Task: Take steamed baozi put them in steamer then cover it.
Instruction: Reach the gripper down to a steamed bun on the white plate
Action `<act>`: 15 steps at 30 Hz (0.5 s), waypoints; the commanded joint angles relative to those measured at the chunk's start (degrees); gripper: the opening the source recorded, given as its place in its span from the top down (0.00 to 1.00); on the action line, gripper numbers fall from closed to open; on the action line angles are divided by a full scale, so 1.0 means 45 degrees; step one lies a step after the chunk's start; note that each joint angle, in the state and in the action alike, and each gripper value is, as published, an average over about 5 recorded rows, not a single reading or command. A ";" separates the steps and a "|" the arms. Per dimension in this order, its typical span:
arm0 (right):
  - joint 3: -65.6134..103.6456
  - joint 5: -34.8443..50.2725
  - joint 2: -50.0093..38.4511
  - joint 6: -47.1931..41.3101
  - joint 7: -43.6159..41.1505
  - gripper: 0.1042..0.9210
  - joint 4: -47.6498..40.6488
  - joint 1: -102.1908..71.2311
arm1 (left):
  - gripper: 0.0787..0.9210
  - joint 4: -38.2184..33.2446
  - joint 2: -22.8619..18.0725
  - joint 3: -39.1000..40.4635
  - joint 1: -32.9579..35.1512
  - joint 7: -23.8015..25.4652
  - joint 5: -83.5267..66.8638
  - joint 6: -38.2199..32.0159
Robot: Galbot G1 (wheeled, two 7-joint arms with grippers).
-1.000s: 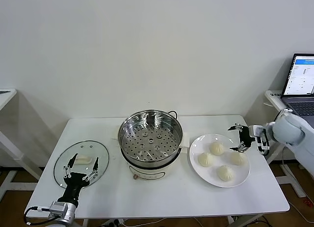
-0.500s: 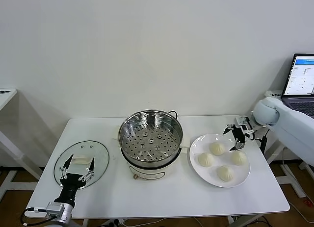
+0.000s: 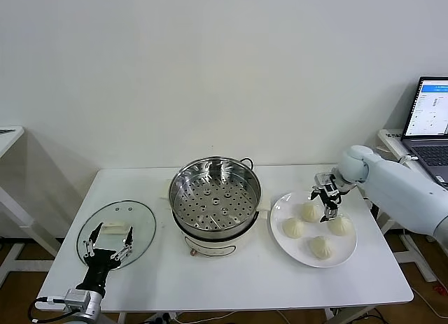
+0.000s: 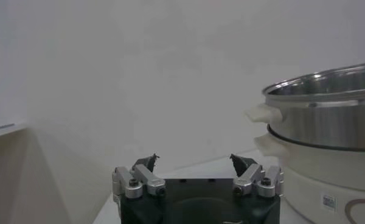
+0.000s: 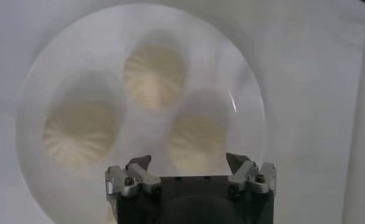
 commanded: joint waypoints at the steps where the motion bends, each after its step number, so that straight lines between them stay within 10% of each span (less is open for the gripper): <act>1: 0.0169 -0.0475 0.0513 0.0020 0.0367 0.12 -0.0528 -0.0370 | 0.12 0.0018 -0.0008 -0.0004 0.0004 0.0008 0.0000 0.0006; 15: 0.0365 -0.0670 0.0804 0.0050 0.0609 0.12 -0.0871 -0.0444 | 0.12 0.0044 -0.0028 0.0028 0.0036 0.0035 0.0014 -0.0028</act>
